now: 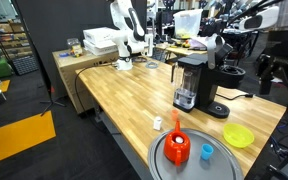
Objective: Put the blue cup inside the yellow bowl
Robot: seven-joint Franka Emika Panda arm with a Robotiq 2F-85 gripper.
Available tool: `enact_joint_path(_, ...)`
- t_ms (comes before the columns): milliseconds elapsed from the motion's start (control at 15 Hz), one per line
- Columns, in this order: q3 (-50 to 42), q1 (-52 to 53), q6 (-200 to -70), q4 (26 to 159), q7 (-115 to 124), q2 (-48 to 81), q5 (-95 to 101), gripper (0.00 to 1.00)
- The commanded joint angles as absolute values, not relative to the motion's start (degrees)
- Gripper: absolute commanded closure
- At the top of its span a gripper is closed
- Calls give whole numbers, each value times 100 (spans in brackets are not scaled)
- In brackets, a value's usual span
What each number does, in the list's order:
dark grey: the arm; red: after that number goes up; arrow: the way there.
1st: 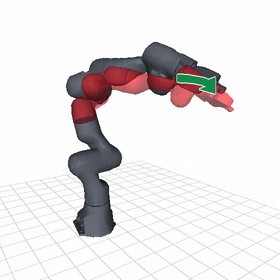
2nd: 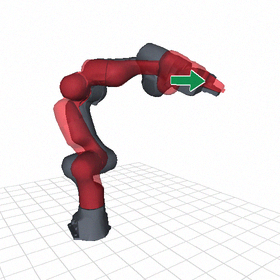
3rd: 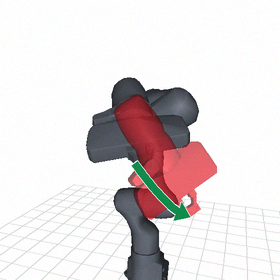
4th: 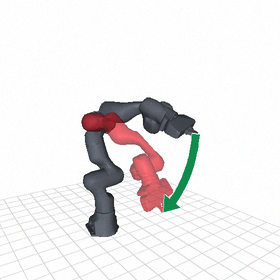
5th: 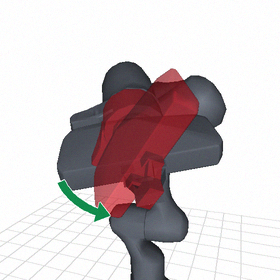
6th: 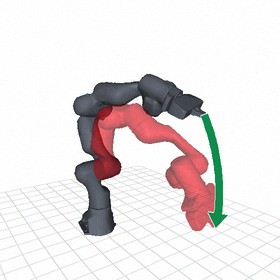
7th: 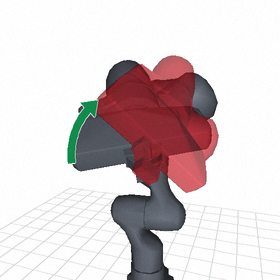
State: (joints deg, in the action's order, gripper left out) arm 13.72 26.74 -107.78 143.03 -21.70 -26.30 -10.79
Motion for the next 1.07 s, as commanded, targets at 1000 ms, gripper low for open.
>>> enact_joint_path(1000, 1424, 2468, -11477, 14025, -2148, -1598, -1226, 0)
